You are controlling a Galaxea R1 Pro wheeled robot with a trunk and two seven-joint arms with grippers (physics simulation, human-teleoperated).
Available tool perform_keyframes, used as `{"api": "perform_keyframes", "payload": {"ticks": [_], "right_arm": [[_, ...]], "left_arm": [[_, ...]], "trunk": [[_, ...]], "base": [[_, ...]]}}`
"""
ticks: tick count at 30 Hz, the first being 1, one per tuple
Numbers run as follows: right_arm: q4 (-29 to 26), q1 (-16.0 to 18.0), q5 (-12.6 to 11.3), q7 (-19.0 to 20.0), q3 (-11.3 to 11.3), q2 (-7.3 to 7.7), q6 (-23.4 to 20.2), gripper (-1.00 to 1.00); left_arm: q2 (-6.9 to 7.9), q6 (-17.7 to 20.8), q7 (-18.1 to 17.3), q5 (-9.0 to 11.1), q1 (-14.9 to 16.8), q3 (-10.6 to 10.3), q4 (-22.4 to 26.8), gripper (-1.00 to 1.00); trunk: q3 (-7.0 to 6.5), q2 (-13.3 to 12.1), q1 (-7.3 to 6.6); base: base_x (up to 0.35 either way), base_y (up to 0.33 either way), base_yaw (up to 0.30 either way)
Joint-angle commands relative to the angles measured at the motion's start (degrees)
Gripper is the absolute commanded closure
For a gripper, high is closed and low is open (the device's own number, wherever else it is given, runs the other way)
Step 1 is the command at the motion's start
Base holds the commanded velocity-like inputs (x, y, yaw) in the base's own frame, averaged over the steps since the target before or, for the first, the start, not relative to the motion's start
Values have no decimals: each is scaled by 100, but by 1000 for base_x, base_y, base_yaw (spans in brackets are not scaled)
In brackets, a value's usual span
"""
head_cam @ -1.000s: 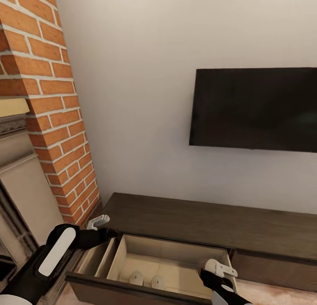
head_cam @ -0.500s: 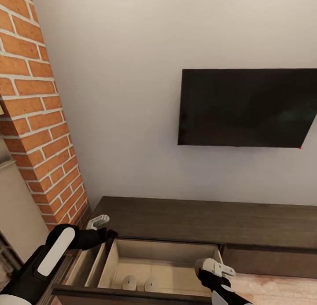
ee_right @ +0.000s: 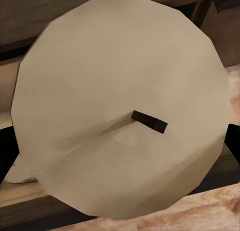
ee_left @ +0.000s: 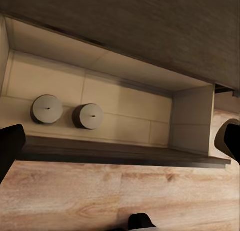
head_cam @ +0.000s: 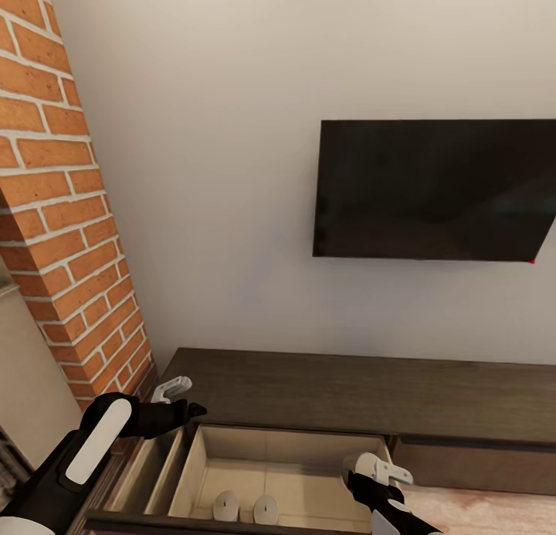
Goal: Place each of the two pumpkins and all three candles from the living room inside a cabinet in the living room (use any cabinet), then make sure every cabinet is closed, and position the cauldron so it is next to a table in the living room.
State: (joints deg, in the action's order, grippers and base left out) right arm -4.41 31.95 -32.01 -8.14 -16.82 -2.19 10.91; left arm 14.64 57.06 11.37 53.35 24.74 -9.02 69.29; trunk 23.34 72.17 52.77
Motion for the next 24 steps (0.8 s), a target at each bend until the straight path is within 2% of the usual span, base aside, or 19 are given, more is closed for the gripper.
{"api": "perform_keyframes", "payload": {"ticks": [1,9,24], "right_arm": [[2,4,-44,-21,-49,-1,16,100],[2,4,-42,-29,-49,-1,16,100],[2,4,-42,-17,-50,-1,16,100]], "left_arm": [[5,7,58,60,4,-12,5,-100],[7,7,58,55,4,-13,5,-100],[4,7,58,61,4,-12,9,-100]], "trunk": [[7,4,1],[7,4,1],[7,4,1]], "base": [[38,0,0],[124,0,0],[26,0,0]]}}
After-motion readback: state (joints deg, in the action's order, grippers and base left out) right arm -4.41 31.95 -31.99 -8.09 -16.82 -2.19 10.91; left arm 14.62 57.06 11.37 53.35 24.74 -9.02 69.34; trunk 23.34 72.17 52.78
